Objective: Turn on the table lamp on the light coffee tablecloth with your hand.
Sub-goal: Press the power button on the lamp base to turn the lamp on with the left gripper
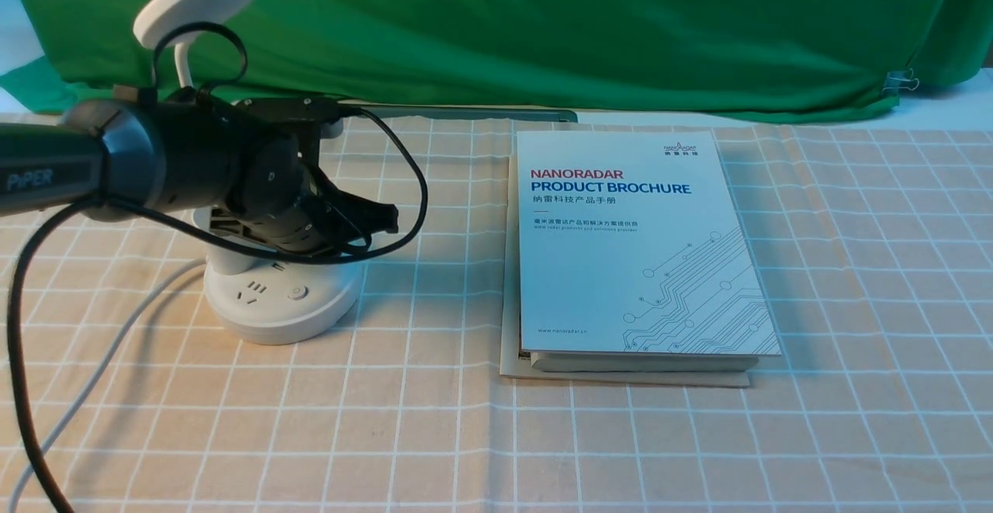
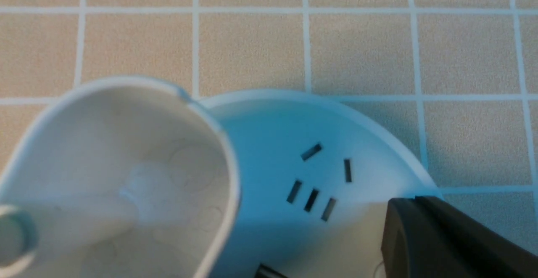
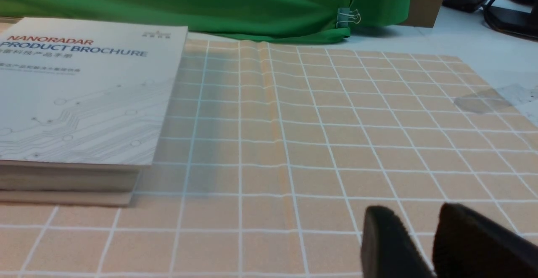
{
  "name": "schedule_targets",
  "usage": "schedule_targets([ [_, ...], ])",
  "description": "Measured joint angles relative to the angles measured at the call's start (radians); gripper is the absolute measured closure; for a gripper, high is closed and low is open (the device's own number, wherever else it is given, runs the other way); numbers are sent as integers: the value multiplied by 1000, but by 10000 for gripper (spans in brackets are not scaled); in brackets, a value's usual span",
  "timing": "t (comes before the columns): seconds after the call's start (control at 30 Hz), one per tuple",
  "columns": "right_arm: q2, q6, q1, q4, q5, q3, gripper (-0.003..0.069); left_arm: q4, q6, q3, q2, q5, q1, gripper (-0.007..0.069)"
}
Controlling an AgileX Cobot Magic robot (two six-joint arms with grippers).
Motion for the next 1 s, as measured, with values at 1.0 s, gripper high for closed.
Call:
schedule_targets([
  [1.0,0,0,0,0,0,0,419,-69,57,0,-7,56,13,603],
])
